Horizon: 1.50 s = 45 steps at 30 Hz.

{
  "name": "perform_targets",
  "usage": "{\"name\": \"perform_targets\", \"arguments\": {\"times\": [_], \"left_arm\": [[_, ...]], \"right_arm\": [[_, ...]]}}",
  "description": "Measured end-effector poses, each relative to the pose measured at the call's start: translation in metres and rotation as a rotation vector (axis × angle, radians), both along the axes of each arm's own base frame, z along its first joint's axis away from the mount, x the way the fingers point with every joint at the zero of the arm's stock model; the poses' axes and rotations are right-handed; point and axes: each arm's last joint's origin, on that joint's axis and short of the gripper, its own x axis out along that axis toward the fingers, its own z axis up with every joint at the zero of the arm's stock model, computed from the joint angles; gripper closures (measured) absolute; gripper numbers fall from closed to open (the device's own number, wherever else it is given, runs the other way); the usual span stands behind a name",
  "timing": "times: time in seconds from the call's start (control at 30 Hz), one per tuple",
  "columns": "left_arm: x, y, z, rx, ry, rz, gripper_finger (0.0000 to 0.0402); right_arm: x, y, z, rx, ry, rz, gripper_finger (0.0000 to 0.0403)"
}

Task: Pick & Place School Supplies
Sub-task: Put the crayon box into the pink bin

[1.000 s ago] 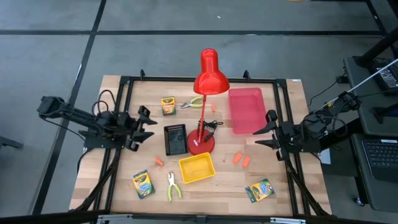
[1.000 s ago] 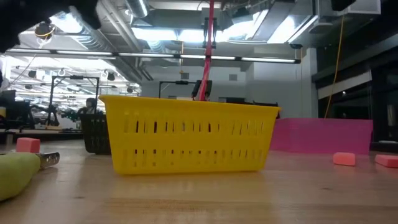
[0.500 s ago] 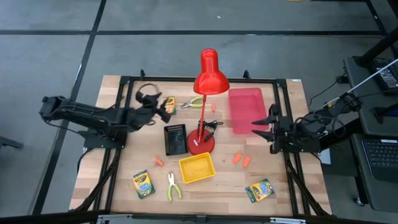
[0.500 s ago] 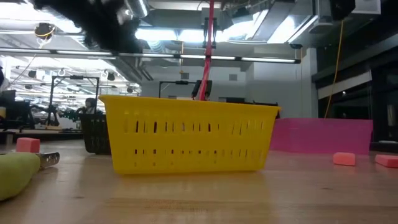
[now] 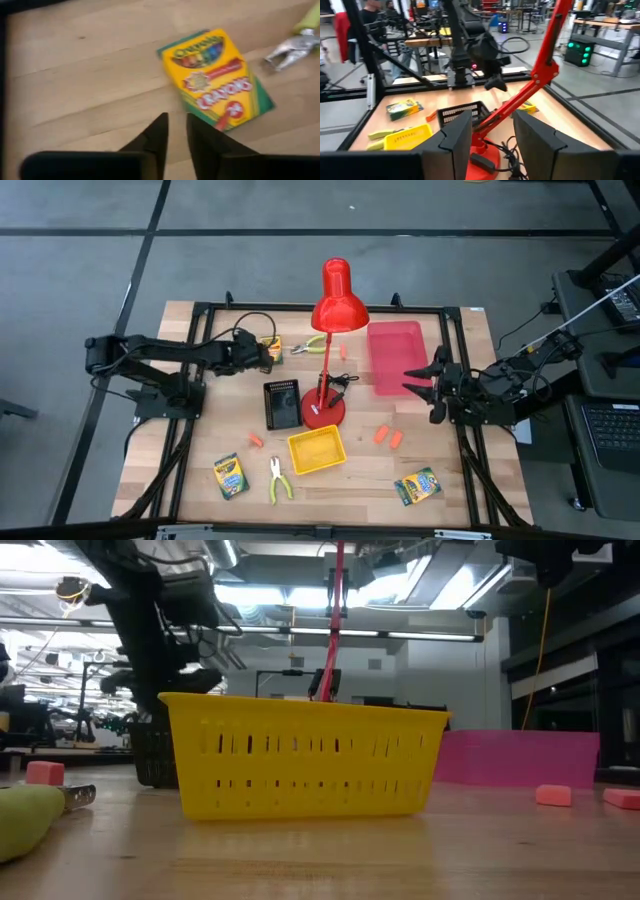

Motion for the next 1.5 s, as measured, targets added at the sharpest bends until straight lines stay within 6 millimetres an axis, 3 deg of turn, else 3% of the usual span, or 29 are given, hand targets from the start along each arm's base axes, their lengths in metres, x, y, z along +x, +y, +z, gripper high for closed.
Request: {"name": "perform_targets", "arguments": {"times": [0.1,0.2,0.5,0.9,1.5], "left_arm": [[0.002,0.002,-0.002,-0.005,-0.008,0.001,0.0392],[0.002,0.004,-0.002,-0.006,-0.008,0.011,0.0399],[0.005,0.015,-0.004,-0.058,-0.072,0.022,0.0399],[0.017,0.033,-0.032,-0.078,-0.016,0.051,0.0399],[0.005,0.031,-0.039,-0.087,0.102,0.118,0.04]], "right_arm": [[0.0,0.001,0.0,0.005,0.005,0.045,0.0253],[0.0,0.002,0.0,0.005,0.009,0.076,0.0253],[0.003,0.006,-0.002,-0.008,0.03,0.15,0.0253],[0.005,0.013,-0.005,-0.005,0.05,0.198,0.0253],[-0.001,0.022,-0.005,-0.008,0.04,0.206,0.0253]]}}
